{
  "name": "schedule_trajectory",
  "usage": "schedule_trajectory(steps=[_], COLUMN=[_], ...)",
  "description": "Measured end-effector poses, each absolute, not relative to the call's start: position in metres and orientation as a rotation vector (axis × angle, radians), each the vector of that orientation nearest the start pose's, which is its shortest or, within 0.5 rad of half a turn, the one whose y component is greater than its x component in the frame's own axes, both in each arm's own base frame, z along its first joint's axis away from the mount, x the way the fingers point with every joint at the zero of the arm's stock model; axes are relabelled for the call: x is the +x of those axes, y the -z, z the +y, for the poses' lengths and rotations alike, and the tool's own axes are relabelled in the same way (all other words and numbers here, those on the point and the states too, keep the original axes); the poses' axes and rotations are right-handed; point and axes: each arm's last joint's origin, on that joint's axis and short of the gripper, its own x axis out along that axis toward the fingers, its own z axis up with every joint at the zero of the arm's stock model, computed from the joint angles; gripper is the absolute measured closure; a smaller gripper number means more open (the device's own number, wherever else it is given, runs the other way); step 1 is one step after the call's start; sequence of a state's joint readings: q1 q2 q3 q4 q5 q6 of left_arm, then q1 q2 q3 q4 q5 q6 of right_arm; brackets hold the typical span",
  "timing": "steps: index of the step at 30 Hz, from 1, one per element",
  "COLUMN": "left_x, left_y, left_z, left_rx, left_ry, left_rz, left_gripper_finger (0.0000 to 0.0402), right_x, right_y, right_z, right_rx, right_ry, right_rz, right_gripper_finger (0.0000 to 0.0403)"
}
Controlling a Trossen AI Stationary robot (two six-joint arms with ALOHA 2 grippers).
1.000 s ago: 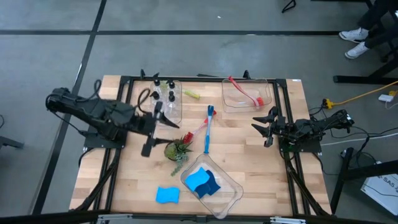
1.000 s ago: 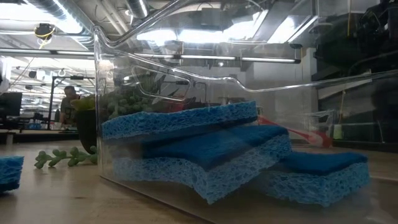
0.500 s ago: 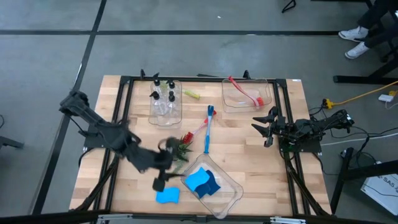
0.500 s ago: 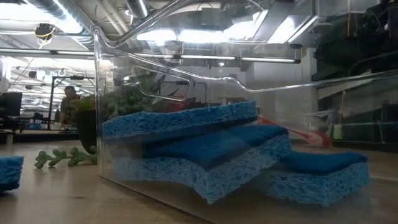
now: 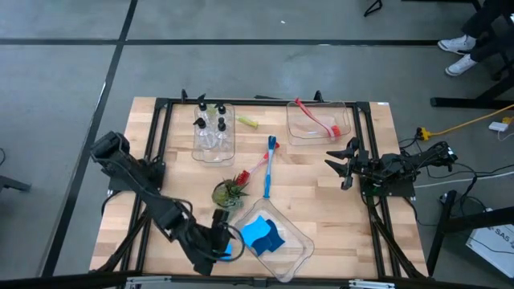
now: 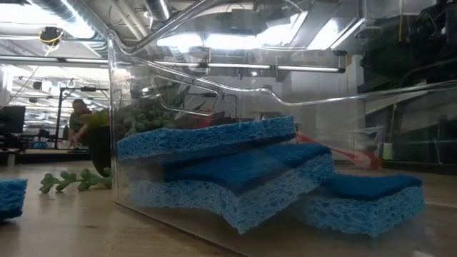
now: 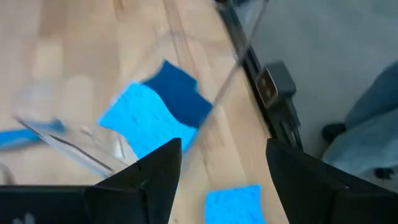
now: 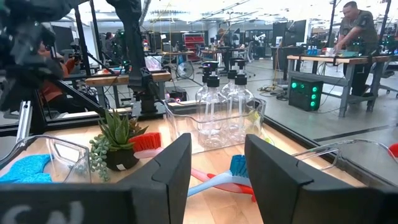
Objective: Pick & Place Kitchen Sink Supplies
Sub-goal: Put the blue sponge into the bottom transparent bin
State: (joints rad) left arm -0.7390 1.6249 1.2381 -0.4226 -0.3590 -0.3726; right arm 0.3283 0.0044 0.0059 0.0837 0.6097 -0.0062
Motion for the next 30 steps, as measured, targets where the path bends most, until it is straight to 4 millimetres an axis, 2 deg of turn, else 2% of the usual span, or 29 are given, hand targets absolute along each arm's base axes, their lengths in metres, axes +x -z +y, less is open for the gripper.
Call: schedule_trajectory(steps=[11, 17, 24, 30], left_x=[0.259, 0.257, 0.255, 0.254], left_y=[-0.227, -0.199, -0.168, -0.142], left_z=[-0.251, -0.26, -0.271, -0.273], left_rx=[-0.038, -0.134, -0.184, -0.194], left_ry=[0.253, 0.246, 0.174, 0.048], left_rz=[0.917, 1.089, 1.193, 1.268], left_gripper_finger=[0.0174, 0.0174, 0.0174, 0.0177], right_x=[0.092, 0.092, 0.092, 0.092], right_y=[-0.173, -0.173, -0.173, -0.173], right_z=[0.014, 0.014, 0.014, 0.014], right_rx=[0.032, 0.033, 0.035, 0.035], right_ry=[0.282, 0.281, 0.281, 0.281], right_rz=[-0.075, -0.076, -0.076, -0.076], right_gripper_finger=[0.0254, 0.0254, 0.0254, 0.0254])
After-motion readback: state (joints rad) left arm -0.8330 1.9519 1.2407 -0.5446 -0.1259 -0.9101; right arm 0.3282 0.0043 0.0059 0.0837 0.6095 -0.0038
